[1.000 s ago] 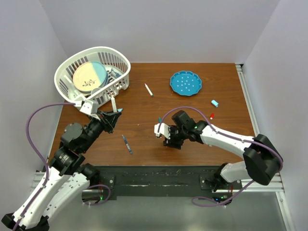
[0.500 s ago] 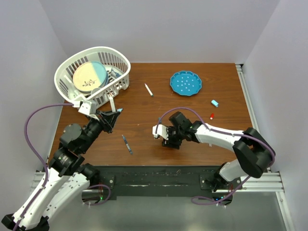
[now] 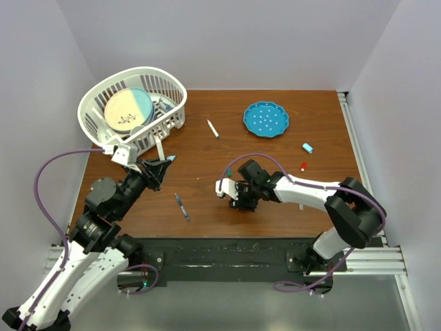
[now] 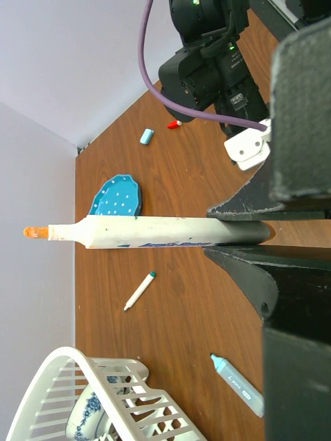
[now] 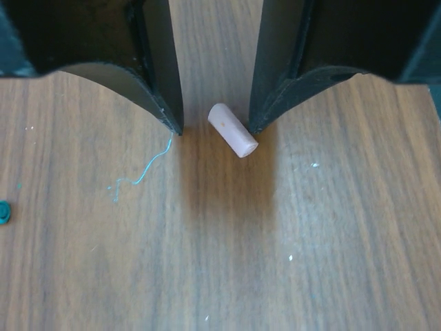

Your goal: Insert the pens into the pen caps

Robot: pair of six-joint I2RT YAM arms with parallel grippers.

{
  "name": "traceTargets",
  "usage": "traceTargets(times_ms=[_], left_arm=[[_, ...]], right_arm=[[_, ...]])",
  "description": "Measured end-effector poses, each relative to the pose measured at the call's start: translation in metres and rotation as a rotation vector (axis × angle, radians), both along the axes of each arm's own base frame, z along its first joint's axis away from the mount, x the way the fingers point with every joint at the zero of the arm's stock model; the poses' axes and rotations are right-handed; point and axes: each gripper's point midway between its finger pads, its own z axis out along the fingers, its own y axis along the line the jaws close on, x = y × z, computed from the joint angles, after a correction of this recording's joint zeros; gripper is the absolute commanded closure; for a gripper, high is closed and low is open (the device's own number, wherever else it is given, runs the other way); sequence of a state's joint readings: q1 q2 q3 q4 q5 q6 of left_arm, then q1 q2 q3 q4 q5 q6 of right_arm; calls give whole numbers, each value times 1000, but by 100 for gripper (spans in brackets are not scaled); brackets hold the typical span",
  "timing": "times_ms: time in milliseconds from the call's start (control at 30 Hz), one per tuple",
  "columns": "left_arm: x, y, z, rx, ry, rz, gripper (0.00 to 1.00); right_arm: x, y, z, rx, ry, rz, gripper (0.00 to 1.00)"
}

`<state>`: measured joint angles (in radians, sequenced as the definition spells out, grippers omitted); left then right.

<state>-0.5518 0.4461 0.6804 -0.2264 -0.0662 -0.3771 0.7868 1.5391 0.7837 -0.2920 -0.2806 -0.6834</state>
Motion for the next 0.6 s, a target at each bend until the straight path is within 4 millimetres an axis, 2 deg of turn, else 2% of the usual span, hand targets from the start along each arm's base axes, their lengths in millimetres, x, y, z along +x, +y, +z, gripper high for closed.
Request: traceTargets(times_ms=[100,300,600], left_arm=[[0,1,0,-1,-1,3,100],[-1,3,3,-6,-10,15,100],[-2,8,6,-15,-23,31,100]], right_arm=[[3,3,-1,-2,1,-3,65],[6,6,-1,-8,9,-20,71],[12,13,0,-21,67,-115,70]])
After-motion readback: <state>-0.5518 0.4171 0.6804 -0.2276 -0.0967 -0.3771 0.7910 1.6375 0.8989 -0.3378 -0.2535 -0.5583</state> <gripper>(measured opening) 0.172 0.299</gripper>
